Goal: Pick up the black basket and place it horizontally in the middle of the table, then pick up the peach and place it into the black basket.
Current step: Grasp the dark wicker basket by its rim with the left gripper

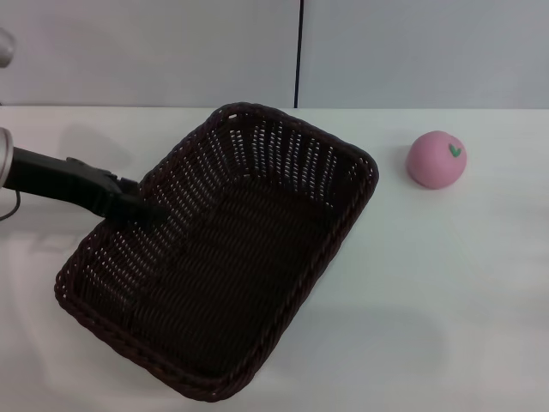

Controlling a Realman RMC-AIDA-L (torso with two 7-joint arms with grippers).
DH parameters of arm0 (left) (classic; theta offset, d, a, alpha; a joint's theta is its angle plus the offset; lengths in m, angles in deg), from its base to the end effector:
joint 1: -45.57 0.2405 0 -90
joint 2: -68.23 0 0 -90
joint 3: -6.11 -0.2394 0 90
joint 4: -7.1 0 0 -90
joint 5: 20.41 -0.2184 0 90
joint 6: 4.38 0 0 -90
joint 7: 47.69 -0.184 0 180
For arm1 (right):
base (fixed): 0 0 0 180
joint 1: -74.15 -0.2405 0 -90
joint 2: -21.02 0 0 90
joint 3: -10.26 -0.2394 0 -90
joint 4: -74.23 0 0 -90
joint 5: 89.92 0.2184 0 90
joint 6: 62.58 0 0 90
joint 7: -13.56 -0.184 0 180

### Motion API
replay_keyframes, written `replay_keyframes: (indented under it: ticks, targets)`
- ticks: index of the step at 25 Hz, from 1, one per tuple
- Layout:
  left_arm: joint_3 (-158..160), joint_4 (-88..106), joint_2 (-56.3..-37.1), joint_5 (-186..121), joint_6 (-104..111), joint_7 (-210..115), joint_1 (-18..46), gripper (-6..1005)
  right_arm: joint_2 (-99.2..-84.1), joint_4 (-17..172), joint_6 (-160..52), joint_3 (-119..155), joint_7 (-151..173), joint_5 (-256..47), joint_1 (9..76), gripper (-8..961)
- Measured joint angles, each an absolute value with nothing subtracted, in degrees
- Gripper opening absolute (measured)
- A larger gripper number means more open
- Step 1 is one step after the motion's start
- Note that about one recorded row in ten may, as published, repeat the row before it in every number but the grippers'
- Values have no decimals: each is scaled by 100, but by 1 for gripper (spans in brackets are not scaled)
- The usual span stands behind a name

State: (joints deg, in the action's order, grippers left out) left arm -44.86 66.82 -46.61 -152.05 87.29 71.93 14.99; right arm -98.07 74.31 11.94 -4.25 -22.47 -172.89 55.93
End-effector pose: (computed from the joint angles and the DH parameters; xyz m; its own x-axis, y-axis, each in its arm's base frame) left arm -0.2503 0.3588 0.0235 0.7165 0.6831 0.1410 0.6959 -0.6863 -0.2115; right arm 0.3994 0.3050 0.0513 0.3542 0.1323 -0.9258 -0.9293 0.1606 -0.3326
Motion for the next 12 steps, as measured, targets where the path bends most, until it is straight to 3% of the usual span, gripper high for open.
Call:
replay_keyframes:
  ticks: [2, 12]
  targets:
    - [-4476, 6659, -4754, -15723, 8723, 7270, 1322, 811, -9807, 7432, 1134, -430, -2247, -17288, 5580, 602]
    - [-4472, 6722, -4823, -15843, 8732, 7136, 1270, 804, -9807, 7434, 1098, -490, -2247, -17288, 5571, 602]
